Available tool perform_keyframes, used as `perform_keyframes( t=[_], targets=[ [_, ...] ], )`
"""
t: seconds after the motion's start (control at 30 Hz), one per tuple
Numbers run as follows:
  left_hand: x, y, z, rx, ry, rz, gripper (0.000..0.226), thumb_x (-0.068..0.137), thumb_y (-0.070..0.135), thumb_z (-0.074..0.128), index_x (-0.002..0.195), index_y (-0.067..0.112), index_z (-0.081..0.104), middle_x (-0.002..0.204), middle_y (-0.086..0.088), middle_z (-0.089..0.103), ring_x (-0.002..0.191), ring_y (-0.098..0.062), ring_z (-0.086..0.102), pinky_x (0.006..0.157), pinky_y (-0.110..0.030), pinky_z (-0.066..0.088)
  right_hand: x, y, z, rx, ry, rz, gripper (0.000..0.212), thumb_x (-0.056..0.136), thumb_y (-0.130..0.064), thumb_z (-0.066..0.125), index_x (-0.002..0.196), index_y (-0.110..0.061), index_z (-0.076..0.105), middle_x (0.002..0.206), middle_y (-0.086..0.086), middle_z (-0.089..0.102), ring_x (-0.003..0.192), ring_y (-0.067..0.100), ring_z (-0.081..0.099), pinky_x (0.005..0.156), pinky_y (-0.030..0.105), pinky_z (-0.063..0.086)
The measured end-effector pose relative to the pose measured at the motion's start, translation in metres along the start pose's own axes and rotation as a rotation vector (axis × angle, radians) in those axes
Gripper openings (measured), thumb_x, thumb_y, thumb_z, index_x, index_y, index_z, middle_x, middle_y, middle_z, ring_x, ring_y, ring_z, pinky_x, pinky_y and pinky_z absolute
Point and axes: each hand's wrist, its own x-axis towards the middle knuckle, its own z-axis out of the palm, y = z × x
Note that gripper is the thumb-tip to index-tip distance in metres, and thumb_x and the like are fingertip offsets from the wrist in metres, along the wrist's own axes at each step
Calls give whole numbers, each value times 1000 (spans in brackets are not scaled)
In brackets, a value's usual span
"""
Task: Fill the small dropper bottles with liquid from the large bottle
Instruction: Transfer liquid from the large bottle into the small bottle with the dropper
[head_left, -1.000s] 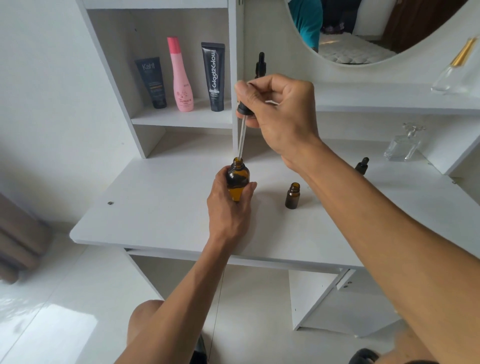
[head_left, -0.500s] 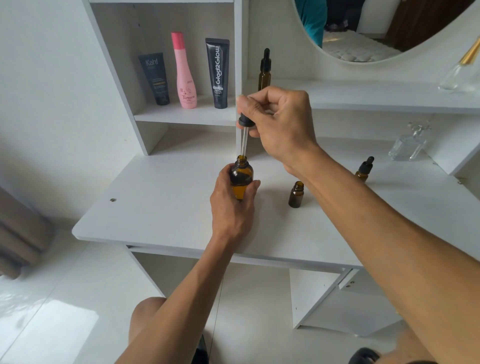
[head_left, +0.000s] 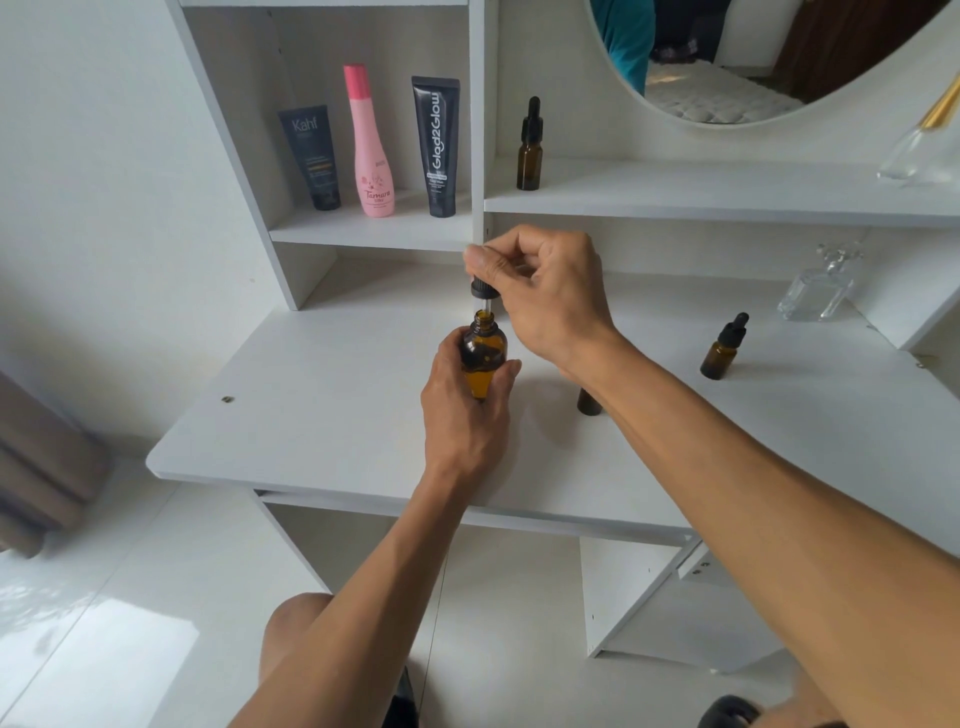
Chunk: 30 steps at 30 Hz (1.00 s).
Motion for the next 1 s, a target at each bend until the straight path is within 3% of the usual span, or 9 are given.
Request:
perform_keyframes(
  t=[0.43, 0.73, 1.0],
  targets=[
    [-2, 6, -2, -8, -10, -3, 43, 94, 26, 72, 133, 25, 53, 113, 4, 68, 98, -15, 67, 90, -45, 56, -9, 8, 4, -5, -2, 32, 18, 89, -27, 75, 82, -11, 75, 76, 3, 76, 70, 17, 73, 74, 38, 61],
    [-1, 5, -2, -14, -9, -3, 42, 94, 25, 72, 132, 25, 54, 112, 4, 69, 98, -15, 67, 90, -43, 56, -9, 9, 4, -3, -4, 36, 17, 89, -25, 76, 81, -10, 75, 74, 4, 75, 63, 6, 68, 72, 36, 62],
    [-1, 3, -1, -10, -8, -5, 45, 94, 30, 73, 134, 24, 53, 116, 5, 68, 100, -15, 67, 91, -42, 56, -9, 3, 1, 52, -14, 43, 16, 89, -27, 76, 89, -11, 76, 79, 0, 76, 72, 12, 75, 78, 38, 63]
  ],
)
